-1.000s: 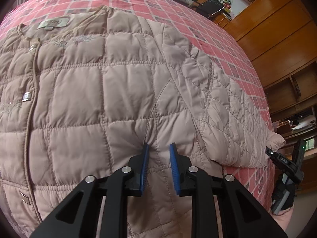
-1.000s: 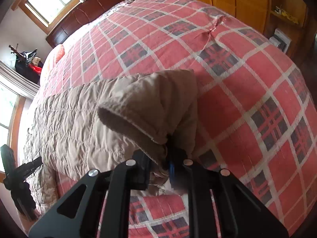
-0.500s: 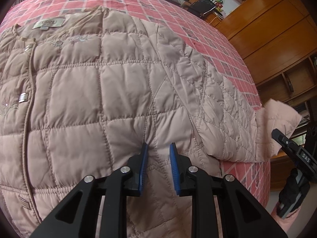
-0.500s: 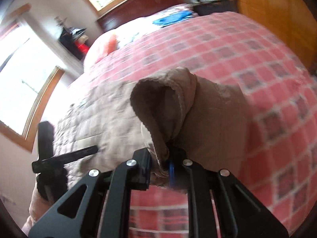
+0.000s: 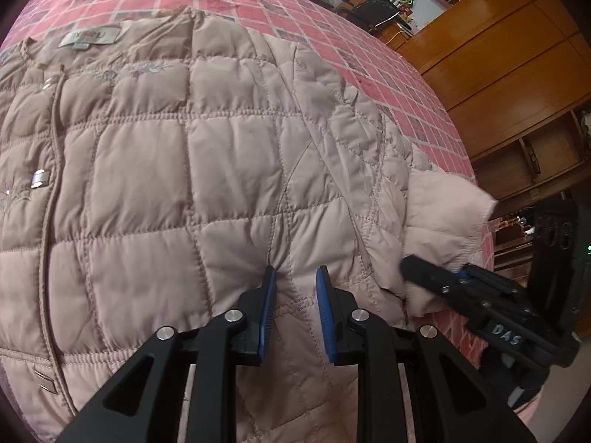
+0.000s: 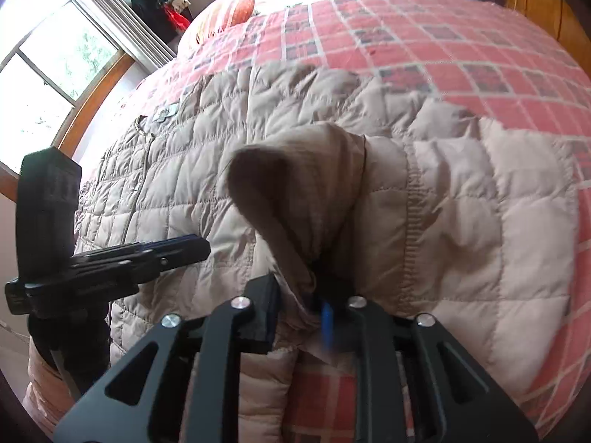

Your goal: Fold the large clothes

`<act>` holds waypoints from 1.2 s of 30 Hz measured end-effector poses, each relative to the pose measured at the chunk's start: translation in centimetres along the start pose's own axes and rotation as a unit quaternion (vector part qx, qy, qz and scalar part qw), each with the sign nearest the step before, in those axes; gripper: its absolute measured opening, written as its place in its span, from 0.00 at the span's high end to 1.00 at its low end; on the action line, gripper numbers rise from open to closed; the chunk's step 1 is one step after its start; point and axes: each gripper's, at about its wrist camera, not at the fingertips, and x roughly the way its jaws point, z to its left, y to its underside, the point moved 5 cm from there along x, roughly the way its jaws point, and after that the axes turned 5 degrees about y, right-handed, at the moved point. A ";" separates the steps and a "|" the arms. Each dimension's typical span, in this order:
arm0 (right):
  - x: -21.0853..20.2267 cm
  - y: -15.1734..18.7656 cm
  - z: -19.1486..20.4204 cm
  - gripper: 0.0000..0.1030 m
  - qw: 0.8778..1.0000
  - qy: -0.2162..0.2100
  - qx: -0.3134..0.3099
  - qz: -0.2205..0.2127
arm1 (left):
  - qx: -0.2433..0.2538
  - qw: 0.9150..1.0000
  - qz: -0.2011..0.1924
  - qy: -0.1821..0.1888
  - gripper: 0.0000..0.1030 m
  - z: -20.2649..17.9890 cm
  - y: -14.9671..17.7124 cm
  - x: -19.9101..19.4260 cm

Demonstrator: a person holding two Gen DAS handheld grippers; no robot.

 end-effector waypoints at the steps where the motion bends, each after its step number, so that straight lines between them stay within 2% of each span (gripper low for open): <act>1: -0.1 0.2 0.0 0.73 1.000 -0.005 0.000 0.000 | -0.001 1.000 0.000 0.003 0.77 0.1 0.0 -0.1; 4: -1.1 0.2 0.2 0.61 0.999 -0.038 0.000 -0.002 | -0.002 1.000 0.002 0.009 0.76 0.4 0.1 -0.3; 7: -2.6 0.3 1.3 0.60 0.998 -0.065 -0.006 -0.012 | -0.009 1.000 0.004 0.022 0.67 0.4 0.2 -0.8; 11: -5.9 2.2 0.8 0.60 0.995 -0.092 0.003 -0.038 | -0.008 0.999 0.002 0.034 0.66 -0.4 0.7 -1.7; 13: -7.9 2.8 -1.0 0.60 0.995 -0.073 0.016 -0.060 | -0.006 0.999 0.001 0.050 0.65 -1.2 1.2 -1.9; 15: -9.0 3.0 -3.3 0.60 0.996 -0.029 0.036 -0.078 | -0.002 0.998 0.000 0.066 0.65 -2.2 1.3 -2.0; 17: -9.7 3.6 -6.2 0.60 0.994 0.011 0.077 -0.079 | 0.006 0.997 0.000 0.080 0.63 -3.4 1.4 -1.8; 20: -10.3 5.0 -11.0 0.60 0.986 0.017 0.146 -0.079 | 0.008 0.995 -0.002 0.096 0.56 -4.8 1.2 -1.2; 23: -9.7 6.5 -13.1 0.60 0.983 0.017 0.169 -0.068 | 0.004 0.996 0.008 0.086 0.55 -5.6 1.0 0.2; 25: -9.0 7.4 -14.0 0.60 0.981 -0.002 0.182 -0.060 | -0.001 0.997 0.013 0.080 0.55 -5.7 1.0 1.0; 27: -8.3 8.0 -14.4 0.60 0.980 -0.013 0.188 -0.058 | -0.004 0.997 0.014 0.074 0.65 -6.0 1.0 1.8; 29: -7.7 8.2 -14.6 0.60 0.979 -0.022 0.192 -0.058 | -0.010 0.998 0.012 0.065 0.81 -5.8 1.0 2.3; 31: -7.2 8.4 -14.6 0.60 0.978 -0.039 0.198 -0.058 | -0.019 0.997 0.004 0.073 0.89 -5.3 1.0 1.9; 33: -6.9 8.4 -14.6 0.57 0.976 -0.062 0.202 -0.061 | -0.022 0.997 -0.008 0.078 0.92 -4.9 1.0 0.8; 34: -6.8 8.3 -14.5 0.52 0.975 -0.069 0.203 -0.061 | -0.020 0.997 -0.018 0.074 0.92 -4.5 1.0 0.0; 36: -6.8 8.2 -14.0 0.51 0.975 -0.079 0.199 -0.060 | -0.012 0.997 -0.046 0.062 0.92 -3.6 0.8 -2.2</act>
